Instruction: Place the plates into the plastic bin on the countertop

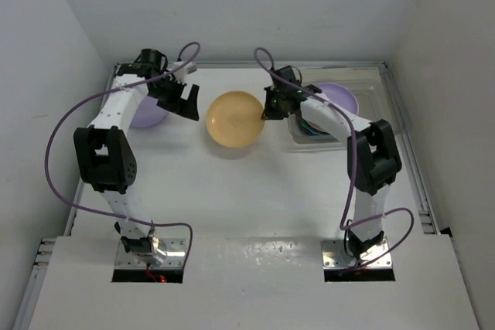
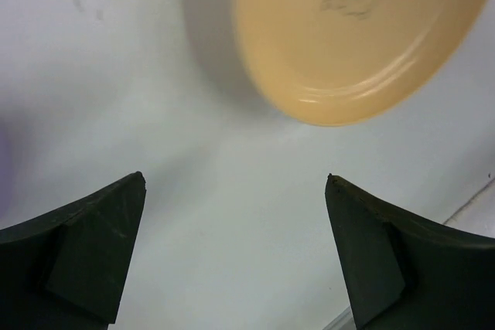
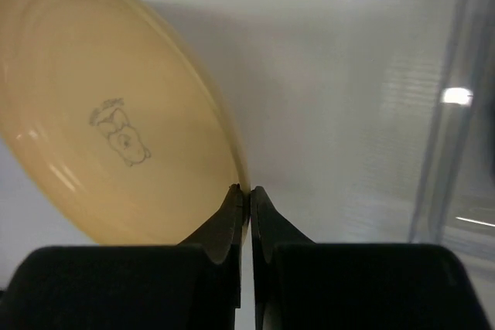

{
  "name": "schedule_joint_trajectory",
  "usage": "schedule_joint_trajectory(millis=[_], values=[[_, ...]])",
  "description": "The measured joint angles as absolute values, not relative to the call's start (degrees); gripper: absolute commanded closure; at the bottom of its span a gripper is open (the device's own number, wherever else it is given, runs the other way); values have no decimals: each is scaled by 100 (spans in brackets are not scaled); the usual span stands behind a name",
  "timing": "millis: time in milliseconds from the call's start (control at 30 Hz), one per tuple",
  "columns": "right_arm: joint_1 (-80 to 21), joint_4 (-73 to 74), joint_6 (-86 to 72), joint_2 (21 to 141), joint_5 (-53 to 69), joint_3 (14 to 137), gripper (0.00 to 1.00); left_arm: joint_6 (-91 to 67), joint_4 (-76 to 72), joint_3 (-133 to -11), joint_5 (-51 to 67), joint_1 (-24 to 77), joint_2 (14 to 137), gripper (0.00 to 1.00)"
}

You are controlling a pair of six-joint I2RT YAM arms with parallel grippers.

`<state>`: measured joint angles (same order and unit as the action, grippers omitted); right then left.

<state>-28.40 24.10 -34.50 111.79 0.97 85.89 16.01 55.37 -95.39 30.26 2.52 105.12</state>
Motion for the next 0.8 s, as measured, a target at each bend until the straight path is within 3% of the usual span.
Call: schedule_joint_trajectory(millis=[400,600,733,800], values=[[-565,2755,-4209,9382,43,8320,100,1452,5437,-9824,2451,-1000,10440,0],[624,3454,-4248,9384,-320,8097,100,1474,5443,-9467,2270,-1264,10263,0],[862,3675,-4241,9585,-340,8108,100,1472,5441,-9417,2224,-1299,10263,0],[871,3723,-4235,9793,-318,8173,95,1472,5437,-9417,2220,-1321,10263,0]])
